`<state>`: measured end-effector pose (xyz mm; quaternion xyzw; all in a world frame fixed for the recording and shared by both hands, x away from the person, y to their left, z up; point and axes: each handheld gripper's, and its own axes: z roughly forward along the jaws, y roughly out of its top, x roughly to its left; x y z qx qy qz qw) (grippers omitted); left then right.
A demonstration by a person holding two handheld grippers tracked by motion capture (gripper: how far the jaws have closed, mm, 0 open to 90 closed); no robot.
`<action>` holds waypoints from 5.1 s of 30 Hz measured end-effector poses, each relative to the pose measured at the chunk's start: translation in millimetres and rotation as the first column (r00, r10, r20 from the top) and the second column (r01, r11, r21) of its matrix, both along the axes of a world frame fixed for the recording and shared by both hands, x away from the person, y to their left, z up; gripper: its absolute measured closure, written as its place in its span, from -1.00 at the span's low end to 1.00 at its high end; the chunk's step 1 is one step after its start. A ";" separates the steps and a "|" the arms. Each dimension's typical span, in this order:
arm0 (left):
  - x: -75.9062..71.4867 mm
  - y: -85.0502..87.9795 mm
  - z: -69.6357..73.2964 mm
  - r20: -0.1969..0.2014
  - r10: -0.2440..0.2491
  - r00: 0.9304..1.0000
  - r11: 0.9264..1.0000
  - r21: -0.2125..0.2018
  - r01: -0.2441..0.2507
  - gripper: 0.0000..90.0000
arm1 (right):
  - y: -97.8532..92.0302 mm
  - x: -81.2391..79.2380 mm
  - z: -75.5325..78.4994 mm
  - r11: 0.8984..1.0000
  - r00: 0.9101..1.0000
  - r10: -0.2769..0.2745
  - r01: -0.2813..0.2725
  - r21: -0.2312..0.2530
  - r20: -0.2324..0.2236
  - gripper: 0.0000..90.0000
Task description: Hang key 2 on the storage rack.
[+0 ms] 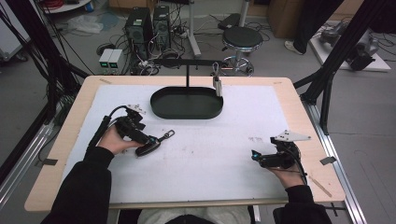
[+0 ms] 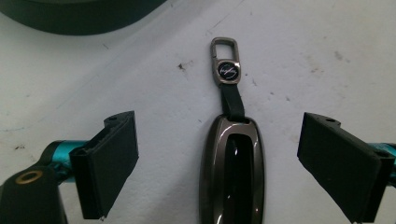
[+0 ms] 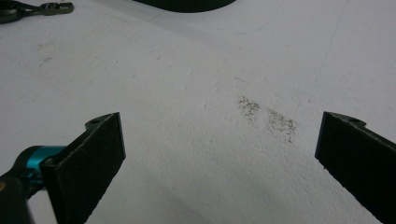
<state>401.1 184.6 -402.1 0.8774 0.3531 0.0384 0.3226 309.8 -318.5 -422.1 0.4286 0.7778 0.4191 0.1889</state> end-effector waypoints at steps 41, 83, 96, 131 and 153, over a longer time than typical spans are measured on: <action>20.3 -63.1 -9.3 -0.086 -0.071 0.994 0.942 0.321 0.095 -0.09 | -1.4 -5.8 0.3 1.000 1.000 -0.005 0.005 0.008 0.017 -0.98; 9.0 -41.4 19.8 0.035 -0.062 0.997 0.979 0.195 0.054 0.82 | 0.1 -13.3 1.9 1.000 0.995 -0.021 0.021 0.001 0.100 -0.98; 20.5 -13.9 65.6 0.115 -0.014 0.993 0.997 0.077 0.005 0.83 | 2.9 -12.1 0.4 1.000 0.996 -0.019 0.019 0.009 0.089 -0.98; 58.8 -28.3 134.3 0.273 0.029 0.962 0.998 0.045 -0.042 0.83 | 4.5 -5.2 -4.3 1.000 0.999 -0.001 0.000 0.021 0.051 -0.98; 95.9 -63.6 149.4 0.323 0.065 0.944 0.993 0.075 -0.094 0.82 | 4.5 -4.7 -3.6 1.000 0.998 -0.008 0.007 0.011 0.055 -0.98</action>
